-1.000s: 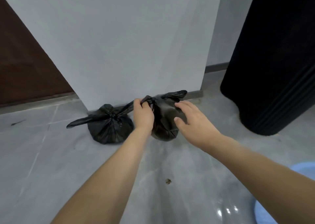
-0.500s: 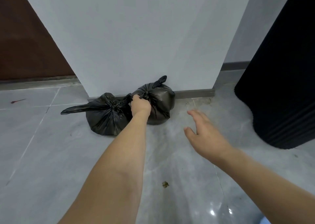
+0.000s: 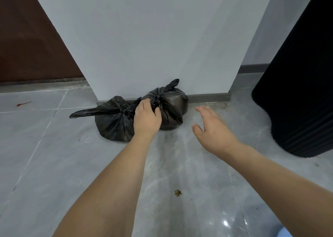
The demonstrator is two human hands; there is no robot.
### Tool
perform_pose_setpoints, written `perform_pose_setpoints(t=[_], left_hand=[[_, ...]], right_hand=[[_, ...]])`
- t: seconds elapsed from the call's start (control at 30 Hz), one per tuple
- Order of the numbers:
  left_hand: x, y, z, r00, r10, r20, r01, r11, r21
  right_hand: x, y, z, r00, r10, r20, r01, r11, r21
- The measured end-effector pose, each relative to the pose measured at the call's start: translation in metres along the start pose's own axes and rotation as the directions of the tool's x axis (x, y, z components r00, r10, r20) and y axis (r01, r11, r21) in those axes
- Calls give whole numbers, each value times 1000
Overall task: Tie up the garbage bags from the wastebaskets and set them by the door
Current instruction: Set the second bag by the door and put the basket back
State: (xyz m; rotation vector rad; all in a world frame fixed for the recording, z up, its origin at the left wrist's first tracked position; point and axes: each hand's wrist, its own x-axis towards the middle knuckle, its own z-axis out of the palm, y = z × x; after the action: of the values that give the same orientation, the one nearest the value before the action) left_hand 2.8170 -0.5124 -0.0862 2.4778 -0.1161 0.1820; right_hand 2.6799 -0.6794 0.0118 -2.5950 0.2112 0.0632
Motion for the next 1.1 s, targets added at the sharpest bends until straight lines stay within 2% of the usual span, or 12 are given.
perform_pose_setpoints(t=[0.1,0.2,0.33,0.67,0.87,1.1], left_hand=[[-16,2,3,982,189,1,-187,968,168],[-37,25,2,952,302,56,-307,924,229],[-65,66,5,900,416,130,-435,877,205],[-138,198,6,795,565,219,-595,797,106],[-199,280,8,711,659,247,-686,726,38],[-277,368,23,561,773,298,-796,602,-63]], right_hand=[[-10,9,-10,1000,3,-11,-3,1000,-23],[-29,24,-22,1000,21,-6,-21,999,-29],[-60,51,-43,996,87,-37,-88,996,-32],[-165,114,-118,949,207,-236,-226,973,-53],[-252,163,-150,886,315,-339,-345,938,-32],[-348,219,-177,782,461,-420,-503,864,11]])
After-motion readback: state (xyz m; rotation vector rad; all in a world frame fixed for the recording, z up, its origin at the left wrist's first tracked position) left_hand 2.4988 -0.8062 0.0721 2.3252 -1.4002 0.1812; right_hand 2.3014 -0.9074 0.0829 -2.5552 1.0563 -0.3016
